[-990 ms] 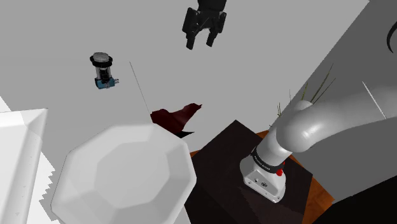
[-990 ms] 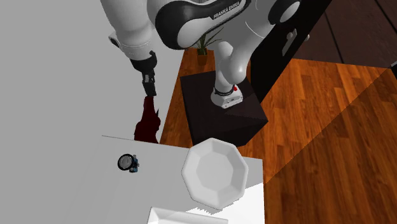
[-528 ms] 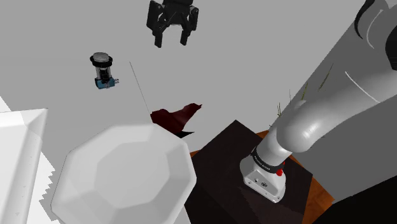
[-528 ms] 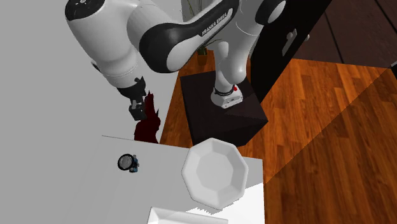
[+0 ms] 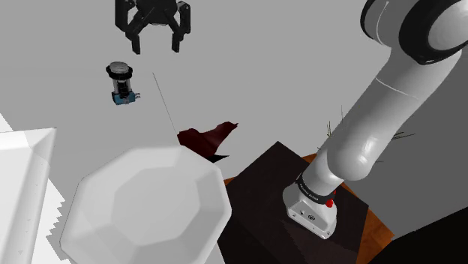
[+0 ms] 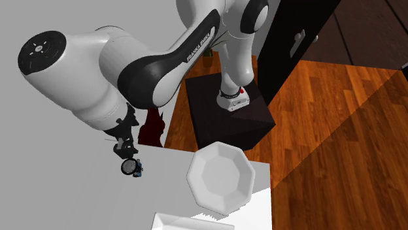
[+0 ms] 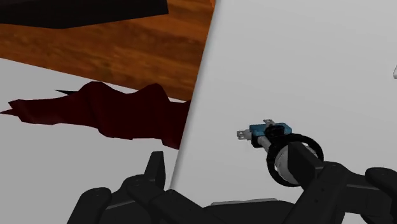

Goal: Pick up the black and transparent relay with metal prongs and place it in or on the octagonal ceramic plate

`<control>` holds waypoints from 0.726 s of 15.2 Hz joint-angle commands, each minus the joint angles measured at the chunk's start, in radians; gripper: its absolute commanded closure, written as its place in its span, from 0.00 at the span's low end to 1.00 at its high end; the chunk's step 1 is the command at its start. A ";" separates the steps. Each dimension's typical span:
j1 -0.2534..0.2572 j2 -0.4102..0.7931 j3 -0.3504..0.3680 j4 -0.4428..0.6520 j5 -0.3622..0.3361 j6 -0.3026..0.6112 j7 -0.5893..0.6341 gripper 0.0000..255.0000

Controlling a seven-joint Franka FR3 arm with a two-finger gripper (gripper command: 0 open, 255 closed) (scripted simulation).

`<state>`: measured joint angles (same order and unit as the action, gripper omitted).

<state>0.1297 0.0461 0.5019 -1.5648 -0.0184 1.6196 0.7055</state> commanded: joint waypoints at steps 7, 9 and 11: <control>0.113 0.271 0.039 0.287 -0.120 -0.051 0.136 0.00; 0.107 0.262 0.038 0.247 -0.116 -0.019 0.135 0.00; 0.101 0.255 0.038 0.210 -0.112 0.011 0.134 0.00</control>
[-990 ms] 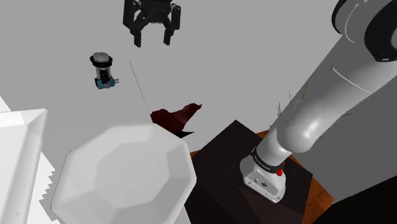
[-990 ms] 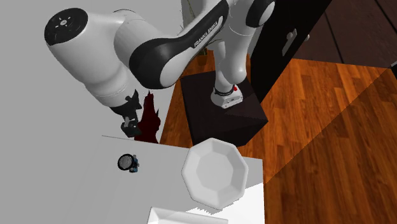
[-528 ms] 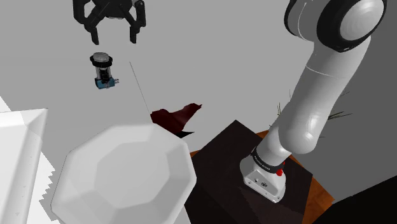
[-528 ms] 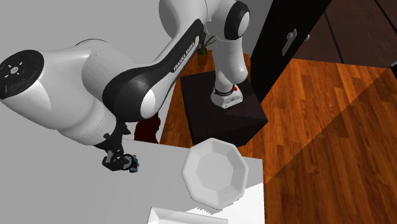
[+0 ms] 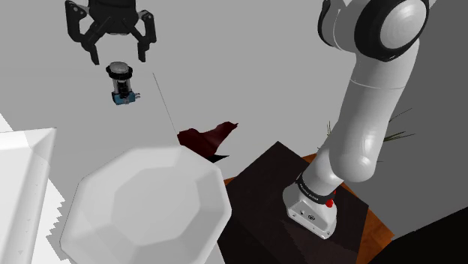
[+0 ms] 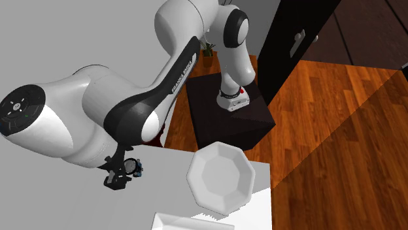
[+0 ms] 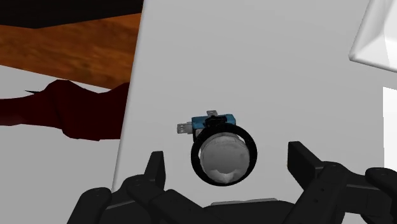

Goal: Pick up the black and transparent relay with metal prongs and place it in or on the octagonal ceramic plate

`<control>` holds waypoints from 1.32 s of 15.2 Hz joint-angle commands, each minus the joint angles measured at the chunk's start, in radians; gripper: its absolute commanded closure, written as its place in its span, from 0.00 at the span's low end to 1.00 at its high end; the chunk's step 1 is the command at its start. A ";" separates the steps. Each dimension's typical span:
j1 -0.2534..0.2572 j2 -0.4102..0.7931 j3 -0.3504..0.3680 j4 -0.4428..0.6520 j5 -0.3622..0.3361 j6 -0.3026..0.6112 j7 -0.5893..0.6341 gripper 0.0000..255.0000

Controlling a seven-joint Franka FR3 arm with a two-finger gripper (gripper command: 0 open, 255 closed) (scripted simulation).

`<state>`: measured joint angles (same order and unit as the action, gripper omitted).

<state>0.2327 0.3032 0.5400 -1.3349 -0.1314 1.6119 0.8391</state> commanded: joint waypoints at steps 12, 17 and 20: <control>-0.005 -0.006 -0.001 -0.047 0.003 0.042 0.000 1.00; -0.005 -0.007 -0.001 -0.048 0.003 0.042 0.000 1.00; -0.003 -0.003 0.000 -0.030 0.002 0.027 0.001 1.00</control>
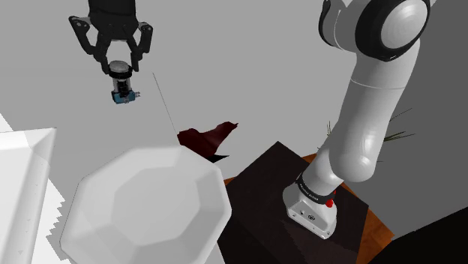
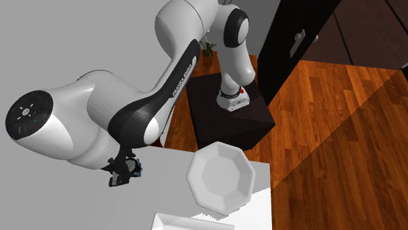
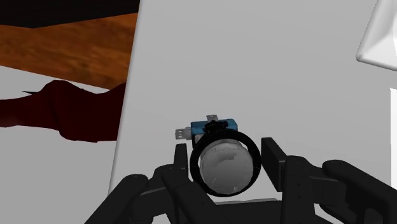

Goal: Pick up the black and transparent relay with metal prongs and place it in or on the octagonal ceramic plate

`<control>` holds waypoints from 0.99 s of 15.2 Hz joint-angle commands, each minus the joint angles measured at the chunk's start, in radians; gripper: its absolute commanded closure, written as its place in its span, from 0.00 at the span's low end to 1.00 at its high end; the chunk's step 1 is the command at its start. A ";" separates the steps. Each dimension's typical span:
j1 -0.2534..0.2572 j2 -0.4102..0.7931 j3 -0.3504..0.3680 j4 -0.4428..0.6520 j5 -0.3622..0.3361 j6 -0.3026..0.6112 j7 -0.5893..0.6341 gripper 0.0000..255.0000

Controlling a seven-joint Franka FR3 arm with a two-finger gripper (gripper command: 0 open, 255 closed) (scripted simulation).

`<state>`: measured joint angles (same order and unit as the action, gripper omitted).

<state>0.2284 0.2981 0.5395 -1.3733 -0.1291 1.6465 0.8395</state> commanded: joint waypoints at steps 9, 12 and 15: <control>0.036 0.049 0.002 0.198 -0.025 -0.153 0.009 1.00; 0.054 0.075 0.002 0.277 -0.039 -0.208 0.012 1.00; 0.079 0.108 0.001 0.370 -0.057 -0.270 0.016 1.00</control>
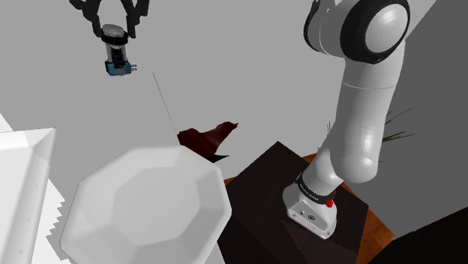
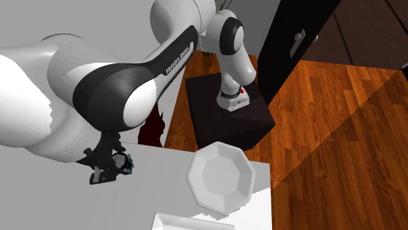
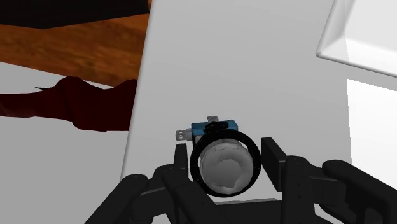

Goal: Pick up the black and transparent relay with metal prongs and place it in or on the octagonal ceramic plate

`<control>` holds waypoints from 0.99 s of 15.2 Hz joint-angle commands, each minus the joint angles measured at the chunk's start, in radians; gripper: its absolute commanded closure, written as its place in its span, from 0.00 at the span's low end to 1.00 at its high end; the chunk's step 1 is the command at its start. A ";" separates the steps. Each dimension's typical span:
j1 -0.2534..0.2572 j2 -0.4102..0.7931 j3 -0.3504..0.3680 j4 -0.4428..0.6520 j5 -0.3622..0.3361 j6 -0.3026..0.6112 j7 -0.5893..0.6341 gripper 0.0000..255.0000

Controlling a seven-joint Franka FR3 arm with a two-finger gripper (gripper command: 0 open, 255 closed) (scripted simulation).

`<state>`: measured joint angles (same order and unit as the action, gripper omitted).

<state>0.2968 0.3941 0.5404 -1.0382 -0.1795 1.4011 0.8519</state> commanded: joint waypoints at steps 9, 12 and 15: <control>0.013 -0.207 0.054 -0.221 0.095 0.033 0.115 1.00; 0.029 -0.266 0.074 -0.276 0.125 0.037 0.160 1.00; 0.050 -0.315 0.097 -0.314 0.151 0.035 0.209 1.00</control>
<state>0.3360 0.0886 0.6281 -1.3568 -0.0331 1.4489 1.0401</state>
